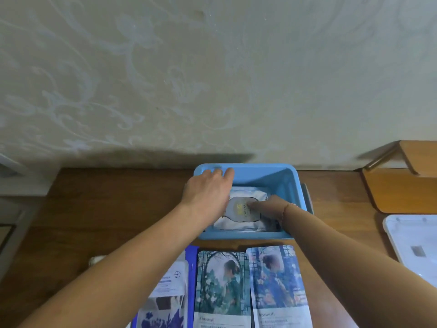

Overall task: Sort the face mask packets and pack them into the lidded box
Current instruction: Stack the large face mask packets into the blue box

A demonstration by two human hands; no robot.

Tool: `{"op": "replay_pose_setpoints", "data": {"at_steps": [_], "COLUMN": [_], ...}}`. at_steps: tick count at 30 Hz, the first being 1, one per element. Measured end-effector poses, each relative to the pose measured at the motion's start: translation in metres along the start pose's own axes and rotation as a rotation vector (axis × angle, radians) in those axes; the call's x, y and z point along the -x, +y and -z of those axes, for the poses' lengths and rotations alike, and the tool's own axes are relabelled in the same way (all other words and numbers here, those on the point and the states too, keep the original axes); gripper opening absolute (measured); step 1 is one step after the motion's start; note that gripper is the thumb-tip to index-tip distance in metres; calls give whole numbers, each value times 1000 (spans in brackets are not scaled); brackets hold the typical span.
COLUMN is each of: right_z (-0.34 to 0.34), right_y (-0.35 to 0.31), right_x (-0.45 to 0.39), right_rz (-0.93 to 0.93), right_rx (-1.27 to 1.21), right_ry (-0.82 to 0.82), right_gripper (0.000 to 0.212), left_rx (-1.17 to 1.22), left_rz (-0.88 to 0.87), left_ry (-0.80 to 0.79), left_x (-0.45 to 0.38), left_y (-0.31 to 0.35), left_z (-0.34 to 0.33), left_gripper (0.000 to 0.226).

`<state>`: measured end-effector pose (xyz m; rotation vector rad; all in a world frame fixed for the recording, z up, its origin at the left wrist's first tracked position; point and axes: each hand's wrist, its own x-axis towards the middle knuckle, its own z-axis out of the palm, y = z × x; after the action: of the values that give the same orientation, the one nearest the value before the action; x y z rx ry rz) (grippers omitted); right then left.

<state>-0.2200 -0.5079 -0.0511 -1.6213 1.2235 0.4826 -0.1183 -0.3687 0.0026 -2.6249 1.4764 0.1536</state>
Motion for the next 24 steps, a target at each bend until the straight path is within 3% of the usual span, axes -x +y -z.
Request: {"op": "replay_pose_setpoints", "data": {"at_steps": [3, 7, 10, 15, 24], "right_z": [2, 15, 18, 12, 1], "right_y": [-1, -1, 5, 1, 4], "right_x": [-1, 15, 24, 7, 2], "right_rz": [90, 299, 486, 454, 478], "right_rx": [256, 661, 822, 857, 875], "right_ry": [13, 73, 69, 0, 55], "right_gripper": [48, 52, 69, 79, 77], "left_rx": [50, 16, -32, -48, -25], "left_rz": [-176, -351, -349, -294, -271], "left_ry": [44, -31, -121, -197, -328], "left_x": [6, 2, -12, -26, -27], "left_y": [-10, -7, 3, 4, 1], "left_z": [-7, -24, -29, -41, -44], "left_gripper": [29, 36, 47, 56, 73]}}
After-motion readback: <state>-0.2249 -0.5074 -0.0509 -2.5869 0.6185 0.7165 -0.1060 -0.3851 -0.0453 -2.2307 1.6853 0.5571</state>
